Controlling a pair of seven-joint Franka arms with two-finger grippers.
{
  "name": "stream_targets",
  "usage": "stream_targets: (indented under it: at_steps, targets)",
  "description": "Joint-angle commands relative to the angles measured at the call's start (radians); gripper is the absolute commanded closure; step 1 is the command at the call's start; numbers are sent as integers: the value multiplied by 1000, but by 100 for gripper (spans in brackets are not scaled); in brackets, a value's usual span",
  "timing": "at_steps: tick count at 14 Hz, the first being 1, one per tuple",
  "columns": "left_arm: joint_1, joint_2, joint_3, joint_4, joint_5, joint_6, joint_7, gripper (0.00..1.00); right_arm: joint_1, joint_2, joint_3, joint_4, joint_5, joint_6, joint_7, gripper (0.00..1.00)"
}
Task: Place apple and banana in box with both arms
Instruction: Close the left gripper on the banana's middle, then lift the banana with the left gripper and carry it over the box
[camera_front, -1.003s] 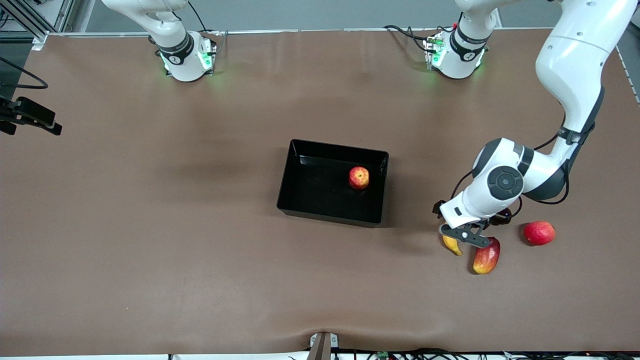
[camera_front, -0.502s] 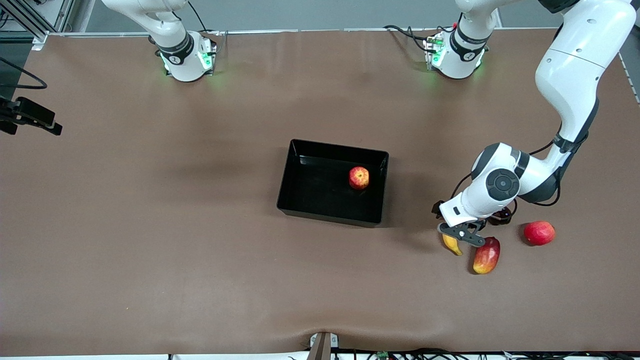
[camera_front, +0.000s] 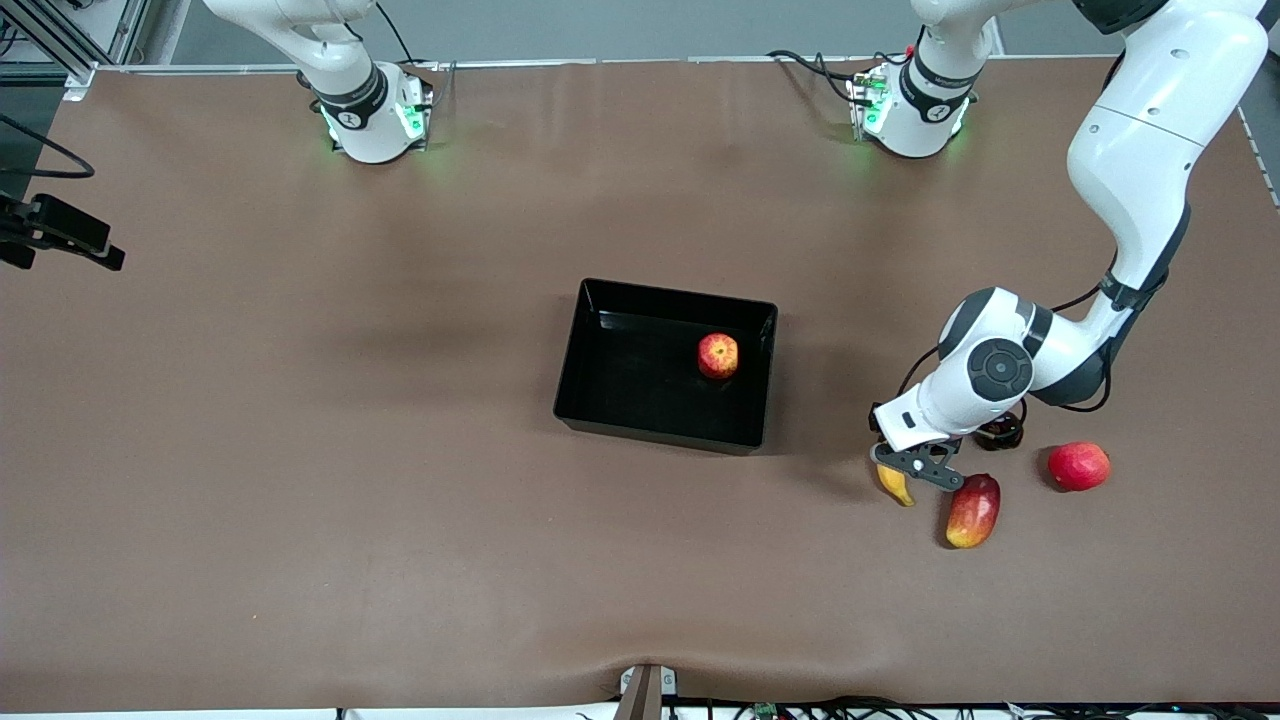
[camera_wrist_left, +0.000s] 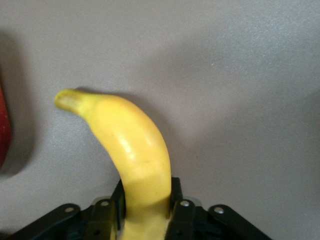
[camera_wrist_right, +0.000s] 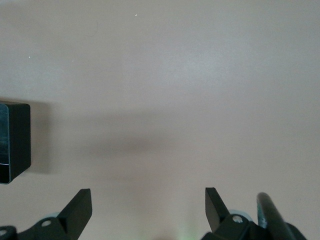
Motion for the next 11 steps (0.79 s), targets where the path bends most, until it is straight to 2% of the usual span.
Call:
stream_targets:
  at_steps: [1, 4, 8, 11]
  targets:
    - [-1, -53, -22, -29, 22, 7, -9, 100, -8, -2, 0, 2, 21, -8, 15, 0]
    - [9, -84, -135, -9, 4, -73, -41, 100, -8, -2, -1, 2, 21, -8, 15, 0]
    - [-11, -90, -273, 63, 2, -188, -217, 100, -11, -2, -1, 2, 21, -8, 15, 0]
    - [-98, -86, -296, 117, -1, -225, -315, 100, -17, -2, -1, 2, 21, -8, 15, 0]
